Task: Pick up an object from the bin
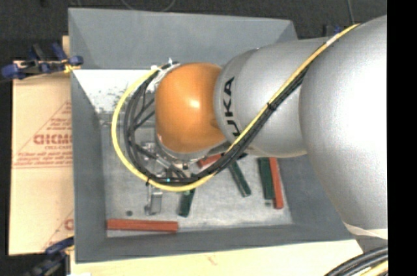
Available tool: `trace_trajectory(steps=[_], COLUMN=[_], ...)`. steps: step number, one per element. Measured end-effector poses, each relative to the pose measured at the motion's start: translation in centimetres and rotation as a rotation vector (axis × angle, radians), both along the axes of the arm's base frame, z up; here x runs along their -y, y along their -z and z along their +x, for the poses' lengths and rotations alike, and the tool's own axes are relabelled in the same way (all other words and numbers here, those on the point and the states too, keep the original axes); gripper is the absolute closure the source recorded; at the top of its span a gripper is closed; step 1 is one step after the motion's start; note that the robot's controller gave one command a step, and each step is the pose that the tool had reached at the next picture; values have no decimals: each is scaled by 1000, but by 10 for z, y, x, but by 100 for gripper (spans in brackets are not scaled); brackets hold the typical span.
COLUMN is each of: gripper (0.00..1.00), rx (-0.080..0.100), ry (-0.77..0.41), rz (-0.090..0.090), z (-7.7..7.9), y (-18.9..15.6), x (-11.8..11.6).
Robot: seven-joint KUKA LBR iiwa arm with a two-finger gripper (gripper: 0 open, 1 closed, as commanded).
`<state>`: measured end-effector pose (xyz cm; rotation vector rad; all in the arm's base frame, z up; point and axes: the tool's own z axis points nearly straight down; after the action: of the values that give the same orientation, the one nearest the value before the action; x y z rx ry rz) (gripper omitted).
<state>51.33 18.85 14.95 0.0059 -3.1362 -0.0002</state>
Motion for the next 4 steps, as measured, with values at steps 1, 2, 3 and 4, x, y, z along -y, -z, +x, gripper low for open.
trace_trajectory(steps=[1, 2, 3, 4], gripper=[0, 100, 100, 0], rx=[17, 2, 12, 7], ry=[-286, -282, -194, -190], rz=[2, -1, 3, 2], z=[-28, -30, 5, 3], y=[78, 77, 44, 46], x=[53, 54, 30, 31])
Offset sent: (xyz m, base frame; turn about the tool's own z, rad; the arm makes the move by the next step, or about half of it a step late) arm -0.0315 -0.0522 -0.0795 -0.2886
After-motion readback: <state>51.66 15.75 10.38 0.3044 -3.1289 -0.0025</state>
